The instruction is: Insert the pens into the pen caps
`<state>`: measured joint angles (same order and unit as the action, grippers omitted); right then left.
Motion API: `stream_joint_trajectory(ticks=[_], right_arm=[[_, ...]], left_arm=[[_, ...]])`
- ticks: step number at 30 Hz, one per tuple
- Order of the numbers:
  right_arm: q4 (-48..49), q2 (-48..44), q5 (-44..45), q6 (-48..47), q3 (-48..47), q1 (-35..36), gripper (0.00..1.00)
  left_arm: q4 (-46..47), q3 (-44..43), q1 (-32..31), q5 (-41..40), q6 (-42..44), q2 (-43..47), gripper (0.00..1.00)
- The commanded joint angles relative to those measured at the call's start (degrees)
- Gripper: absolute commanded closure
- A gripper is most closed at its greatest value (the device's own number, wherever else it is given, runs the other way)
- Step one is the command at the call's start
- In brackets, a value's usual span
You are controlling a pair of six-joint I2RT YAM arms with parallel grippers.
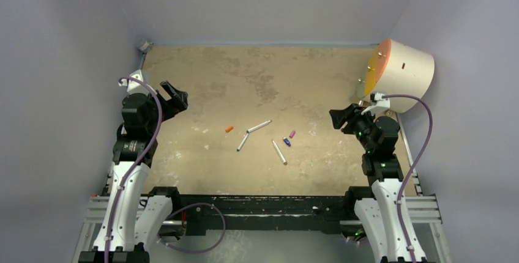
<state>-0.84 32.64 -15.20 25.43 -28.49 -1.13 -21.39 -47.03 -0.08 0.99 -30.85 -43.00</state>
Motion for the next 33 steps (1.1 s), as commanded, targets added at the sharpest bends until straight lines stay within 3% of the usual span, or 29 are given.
stream_joint_trajectory(ticks=[1,13,18,23,27,33], right_arm=[[2.3,0.6,1.2,-0.7,0.0,0.1,0.43],[6.2,4.7,-0.3,-2.1,0.4,0.1,0.44],[6.6,9.8,-4.4,-5.4,-1.2,1.0,0.47],[8.2,19.0,0.5,-5.7,-2.6,8.9,0.46],[8.9,29.1,4.2,-5.8,-6.7,19.0,0.45],[5.3,37.4,16.6,-3.9,-12.9,32.6,0.48]], left_arm=[[0.4,-1.4,-0.2,-2.3,0.2,0.2,0.14],[0.4,-1.6,0.0,-3.7,-1.7,-0.3,0.14],[1.9,-1.0,0.0,-0.3,0.5,-1.4,0.14],[0.6,1.7,-0.1,-4.0,-3.0,-1.4,0.14],[2.9,2.7,-0.1,2.0,-4.7,-3.4,0.25],[2.6,2.5,-0.1,-0.5,-5.4,-3.4,0.27]])
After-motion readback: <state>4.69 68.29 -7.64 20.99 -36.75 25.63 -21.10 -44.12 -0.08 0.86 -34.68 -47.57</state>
